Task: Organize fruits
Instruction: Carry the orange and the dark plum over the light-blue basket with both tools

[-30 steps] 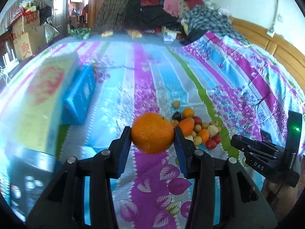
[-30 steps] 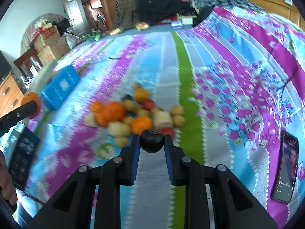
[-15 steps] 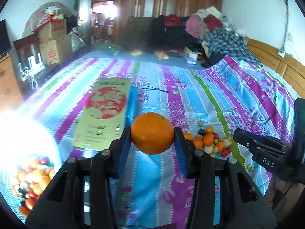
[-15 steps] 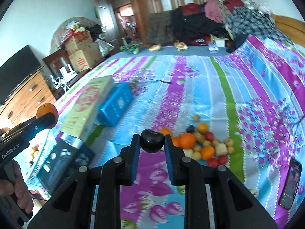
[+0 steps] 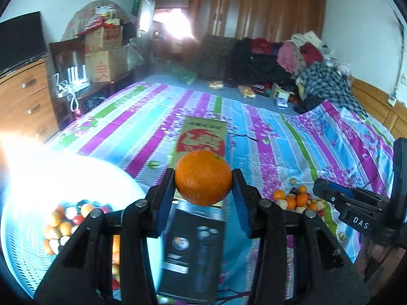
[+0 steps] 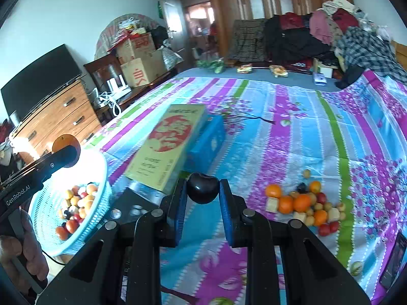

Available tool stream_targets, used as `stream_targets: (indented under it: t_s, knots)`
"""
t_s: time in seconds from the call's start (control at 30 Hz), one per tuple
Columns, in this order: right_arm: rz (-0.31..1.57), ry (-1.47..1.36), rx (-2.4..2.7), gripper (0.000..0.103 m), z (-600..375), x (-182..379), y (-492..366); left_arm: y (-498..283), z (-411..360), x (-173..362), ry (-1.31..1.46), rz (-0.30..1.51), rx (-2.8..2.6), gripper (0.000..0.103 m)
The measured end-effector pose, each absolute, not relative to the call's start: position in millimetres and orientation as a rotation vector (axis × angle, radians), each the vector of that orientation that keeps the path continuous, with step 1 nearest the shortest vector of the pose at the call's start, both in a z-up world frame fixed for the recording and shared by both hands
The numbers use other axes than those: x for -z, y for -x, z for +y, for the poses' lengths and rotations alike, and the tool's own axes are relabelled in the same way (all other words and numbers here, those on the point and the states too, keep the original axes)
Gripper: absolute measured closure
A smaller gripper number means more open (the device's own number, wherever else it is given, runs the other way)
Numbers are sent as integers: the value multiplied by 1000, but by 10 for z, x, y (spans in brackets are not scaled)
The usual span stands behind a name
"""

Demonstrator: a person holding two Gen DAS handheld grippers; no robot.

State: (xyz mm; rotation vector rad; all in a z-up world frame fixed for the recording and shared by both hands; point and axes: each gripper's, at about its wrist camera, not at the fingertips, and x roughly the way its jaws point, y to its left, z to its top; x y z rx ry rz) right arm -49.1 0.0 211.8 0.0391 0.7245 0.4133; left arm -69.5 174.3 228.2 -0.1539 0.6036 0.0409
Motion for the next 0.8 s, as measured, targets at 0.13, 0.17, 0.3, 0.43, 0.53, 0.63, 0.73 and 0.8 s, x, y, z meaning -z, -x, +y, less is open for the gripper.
stream_targets:
  t_s: [0.13,0.17,0.3,0.43,0.53,0.63,0.73,0.8]
  knots:
    - [722,-16,-450,75,284,-2190,506,763,1973,-2327,178,588,-78,58]
    - [722,-11,-460,75,361,-2202,505,778,2041,-2337,185,586,-89,58]
    - [726,0,-505,75,650,-2251,490,855,2274,-2368,202,575,-125,58]
    - [734,20,-558,75,965,-2297,481,949,2545,-2374,215,580,-178,58]
    - [742,42,-607,75,1240,-2334,477,1013,2785,-2362,236,586,-225,58]
    - [762,75,-660,75,1585,-2334,470,1070,2982,-2323,254,602,-262,58]
    - [785,96,-704,75,1872,-2300,475,1093,3147,-2250,260,635,-292,58]
    - [808,102,-740,75,2065,-2260,491,1094,3202,-2201,258,659,-301,58]
